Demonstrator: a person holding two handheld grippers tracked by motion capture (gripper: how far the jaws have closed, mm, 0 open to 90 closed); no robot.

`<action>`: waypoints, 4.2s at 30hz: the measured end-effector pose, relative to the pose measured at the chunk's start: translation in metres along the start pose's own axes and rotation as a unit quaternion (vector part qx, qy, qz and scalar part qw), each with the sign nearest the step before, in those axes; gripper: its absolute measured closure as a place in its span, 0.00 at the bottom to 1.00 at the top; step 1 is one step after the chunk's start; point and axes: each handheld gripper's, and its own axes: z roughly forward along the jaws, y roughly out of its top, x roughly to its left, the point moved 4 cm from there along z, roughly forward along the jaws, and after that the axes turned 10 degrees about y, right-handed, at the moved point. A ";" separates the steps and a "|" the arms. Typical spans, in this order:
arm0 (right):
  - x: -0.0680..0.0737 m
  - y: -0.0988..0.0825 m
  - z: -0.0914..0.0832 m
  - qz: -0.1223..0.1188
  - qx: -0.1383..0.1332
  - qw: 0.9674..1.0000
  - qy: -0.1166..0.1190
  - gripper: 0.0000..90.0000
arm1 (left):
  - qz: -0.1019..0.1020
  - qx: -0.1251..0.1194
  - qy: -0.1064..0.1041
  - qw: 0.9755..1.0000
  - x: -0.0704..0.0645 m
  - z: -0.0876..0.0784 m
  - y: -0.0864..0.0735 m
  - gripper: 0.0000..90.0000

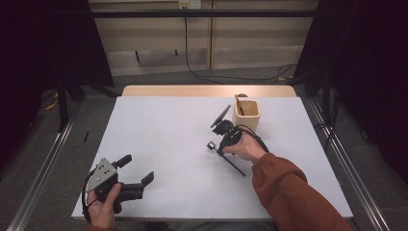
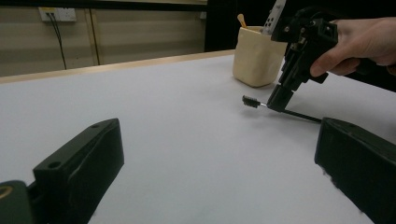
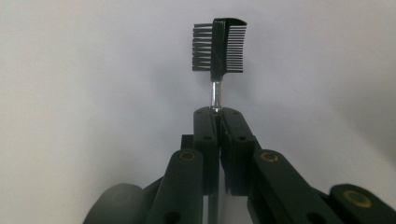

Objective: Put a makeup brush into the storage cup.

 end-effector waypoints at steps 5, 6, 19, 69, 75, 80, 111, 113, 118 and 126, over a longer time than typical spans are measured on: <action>0.001 0.000 -0.014 -0.007 -0.045 0.999 0.011 0.95 | 0.001 0.001 0.001 1.000 0.000 0.000 0.000 0.01; 0.002 0.000 -0.018 -0.011 -0.061 0.998 0.008 0.95 | 0.000 0.001 0.002 1.000 0.000 0.000 0.000 0.01; 0.011 -0.002 -0.031 -0.040 -0.150 0.987 0.033 0.95 | 0.002 0.004 -0.004 1.000 -0.001 0.001 -0.001 0.01; 0.016 -0.019 -0.075 -0.086 -0.369 0.925 0.016 0.95 | 0.003 0.002 -0.003 1.000 -0.001 0.001 0.000 0.01; 0.013 -0.024 -0.085 -0.086 -0.390 0.917 0.017 0.95 | 0.003 0.002 -0.003 1.000 -0.001 0.001 0.000 0.01; 0.012 -0.028 -0.092 -0.081 -0.406 0.910 0.015 0.95 | 0.003 0.002 -0.003 1.000 -0.001 0.001 0.000 0.01; 0.000 -0.047 -0.138 -0.077 -0.453 0.888 0.010 0.95 | 0.003 0.003 -0.001 1.000 -0.001 0.001 0.000 0.01; -0.002 -0.046 -0.143 -0.075 -0.455 0.887 0.006 0.95 | 0.004 0.003 -0.001 1.000 -0.001 0.001 0.000 0.02; -0.008 -0.046 -0.154 -0.072 -0.458 0.886 -0.006 0.95 | 0.004 0.003 -0.002 1.000 -0.001 0.001 0.000 0.01; -0.021 -0.044 -0.173 -0.063 -0.465 0.883 -0.025 0.95 | 0.003 0.003 -0.002 1.000 -0.001 0.001 0.000 0.02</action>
